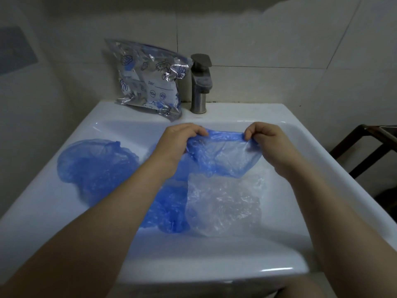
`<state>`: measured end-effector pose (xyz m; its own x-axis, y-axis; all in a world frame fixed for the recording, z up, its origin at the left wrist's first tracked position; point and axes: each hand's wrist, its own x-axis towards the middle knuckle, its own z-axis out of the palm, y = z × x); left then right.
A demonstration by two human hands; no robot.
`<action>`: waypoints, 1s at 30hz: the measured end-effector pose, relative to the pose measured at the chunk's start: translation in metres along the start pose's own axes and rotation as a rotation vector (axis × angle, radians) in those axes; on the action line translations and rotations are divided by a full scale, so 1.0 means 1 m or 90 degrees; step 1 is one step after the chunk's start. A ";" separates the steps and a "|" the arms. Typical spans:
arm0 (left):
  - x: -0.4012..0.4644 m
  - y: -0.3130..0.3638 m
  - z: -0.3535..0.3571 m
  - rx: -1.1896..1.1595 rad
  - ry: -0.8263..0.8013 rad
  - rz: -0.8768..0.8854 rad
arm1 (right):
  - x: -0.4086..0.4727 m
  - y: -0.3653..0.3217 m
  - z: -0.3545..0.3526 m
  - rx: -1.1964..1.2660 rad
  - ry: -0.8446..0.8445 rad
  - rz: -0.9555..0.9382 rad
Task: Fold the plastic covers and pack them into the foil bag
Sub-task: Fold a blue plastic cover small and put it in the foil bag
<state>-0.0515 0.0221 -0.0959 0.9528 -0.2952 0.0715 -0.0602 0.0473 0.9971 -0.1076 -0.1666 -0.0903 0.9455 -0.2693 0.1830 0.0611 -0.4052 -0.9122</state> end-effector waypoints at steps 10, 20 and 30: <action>-0.001 -0.003 0.006 -0.063 -0.034 -0.040 | -0.002 -0.003 0.002 -0.063 0.031 -0.016; 0.005 -0.007 -0.009 0.437 0.008 0.185 | -0.005 -0.007 0.001 -0.154 -0.045 -0.109; 0.005 -0.005 -0.017 0.155 -0.111 0.104 | 0.001 0.008 -0.020 0.105 -0.146 0.018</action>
<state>-0.0417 0.0370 -0.1009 0.8604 -0.4624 0.2142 -0.2979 -0.1154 0.9476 -0.1127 -0.1873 -0.0903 0.9942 -0.0662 0.0852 0.0663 -0.2481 -0.9665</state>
